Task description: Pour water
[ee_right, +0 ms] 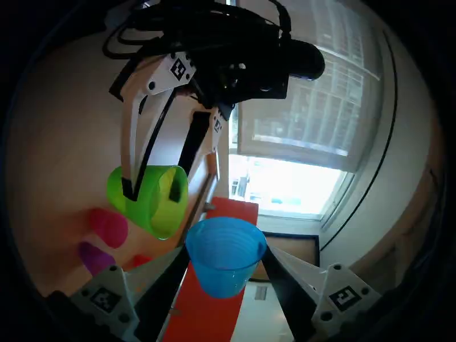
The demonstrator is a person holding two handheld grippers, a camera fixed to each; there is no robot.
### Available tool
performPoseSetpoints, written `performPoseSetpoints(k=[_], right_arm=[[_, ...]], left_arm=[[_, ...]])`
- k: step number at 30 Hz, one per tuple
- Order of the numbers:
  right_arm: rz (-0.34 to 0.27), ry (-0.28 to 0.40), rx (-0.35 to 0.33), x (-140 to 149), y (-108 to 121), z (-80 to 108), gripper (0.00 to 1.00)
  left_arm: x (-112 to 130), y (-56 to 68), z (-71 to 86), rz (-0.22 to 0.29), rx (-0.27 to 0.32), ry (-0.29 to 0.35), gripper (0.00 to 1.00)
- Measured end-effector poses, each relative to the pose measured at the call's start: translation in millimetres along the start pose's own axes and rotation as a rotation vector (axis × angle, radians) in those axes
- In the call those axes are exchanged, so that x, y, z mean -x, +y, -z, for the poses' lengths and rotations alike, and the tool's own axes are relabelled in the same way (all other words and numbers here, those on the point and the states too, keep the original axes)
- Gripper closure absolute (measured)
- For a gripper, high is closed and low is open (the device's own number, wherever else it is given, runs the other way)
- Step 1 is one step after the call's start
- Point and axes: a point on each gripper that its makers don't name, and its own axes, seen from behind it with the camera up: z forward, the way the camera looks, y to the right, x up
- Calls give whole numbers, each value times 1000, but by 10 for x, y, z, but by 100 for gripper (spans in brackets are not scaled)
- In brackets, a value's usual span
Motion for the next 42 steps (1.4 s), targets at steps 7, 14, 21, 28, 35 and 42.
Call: performPoseSetpoints(k=[7,14,21,28,35,42], right_arm=[[-69,6,1,31,-12,-9,10],[-214,12,5,118,-63,-37,9],[-425,0,6,250,-198,-31,9],[-643,-30,-13,349,-436,31,9],[-926,-64,-17,475,-581,97,9],[-1143,-103,-31,603,-758,167,9]], left_arm=[[5,0,3,0,-2,-1,15],[19,-6,9,2,-3,-4,15],[68,-35,27,2,-8,-16,15],[103,-70,31,5,-16,-25,15],[154,-113,33,13,-27,-39,15],[226,-211,31,27,-47,-53,15]])
